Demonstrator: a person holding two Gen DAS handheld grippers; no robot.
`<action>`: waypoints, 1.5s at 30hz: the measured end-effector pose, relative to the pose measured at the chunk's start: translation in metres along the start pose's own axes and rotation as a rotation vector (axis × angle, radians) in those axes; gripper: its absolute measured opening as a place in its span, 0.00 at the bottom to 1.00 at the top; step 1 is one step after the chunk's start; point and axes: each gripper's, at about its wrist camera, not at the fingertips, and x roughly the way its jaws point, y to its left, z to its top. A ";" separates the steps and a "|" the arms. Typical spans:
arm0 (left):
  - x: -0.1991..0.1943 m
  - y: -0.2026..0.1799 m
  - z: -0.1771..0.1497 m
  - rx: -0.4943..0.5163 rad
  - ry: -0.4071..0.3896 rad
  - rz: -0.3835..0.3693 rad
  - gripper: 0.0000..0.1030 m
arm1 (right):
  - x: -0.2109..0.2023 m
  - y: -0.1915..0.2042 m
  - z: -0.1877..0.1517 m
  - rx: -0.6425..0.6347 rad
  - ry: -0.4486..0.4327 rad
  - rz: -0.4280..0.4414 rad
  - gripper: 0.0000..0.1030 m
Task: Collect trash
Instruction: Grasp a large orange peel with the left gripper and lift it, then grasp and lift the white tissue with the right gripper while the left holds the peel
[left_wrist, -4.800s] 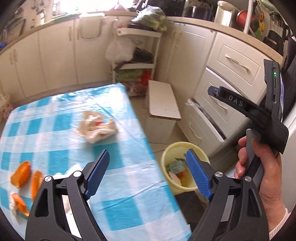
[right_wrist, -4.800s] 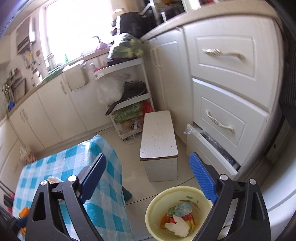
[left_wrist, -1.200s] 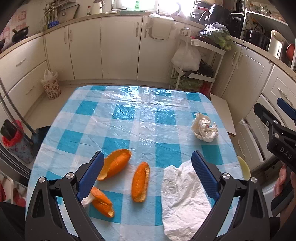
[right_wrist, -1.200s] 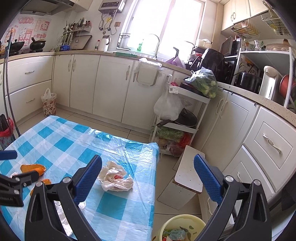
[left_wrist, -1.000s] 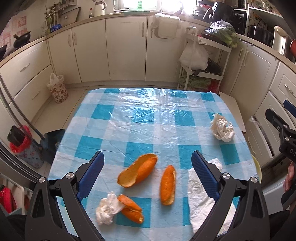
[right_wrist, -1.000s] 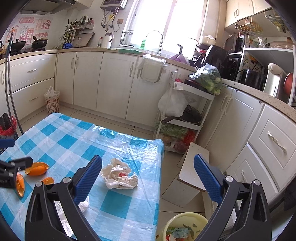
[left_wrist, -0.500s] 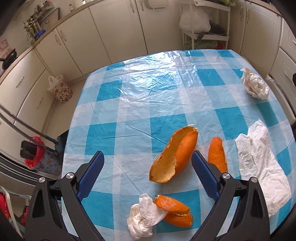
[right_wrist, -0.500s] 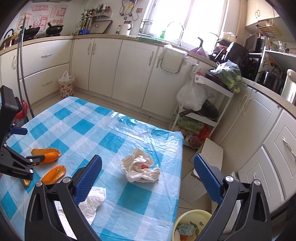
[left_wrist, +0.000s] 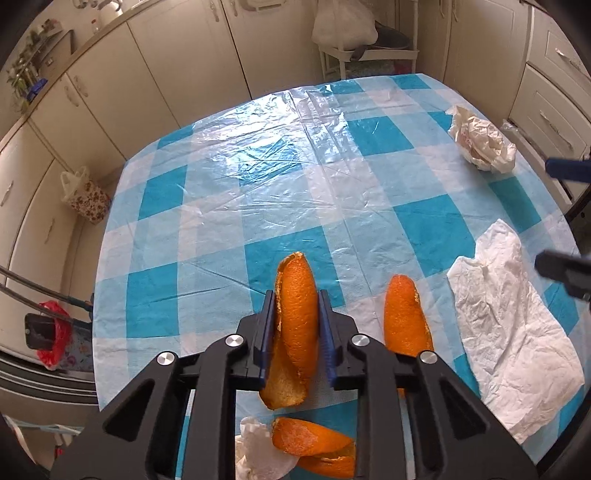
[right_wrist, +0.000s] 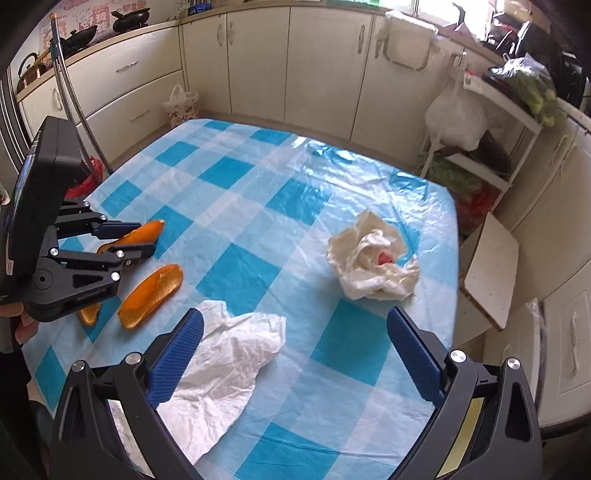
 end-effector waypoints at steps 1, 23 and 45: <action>-0.002 0.004 0.000 -0.026 -0.004 -0.020 0.18 | 0.003 0.002 -0.001 0.002 0.015 0.019 0.92; -0.053 0.066 -0.014 -0.317 -0.101 -0.187 0.18 | 0.018 0.062 -0.031 -0.229 0.104 0.164 0.40; -0.084 0.044 -0.017 -0.299 -0.145 -0.213 0.18 | -0.036 -0.002 -0.020 0.010 -0.085 0.207 0.06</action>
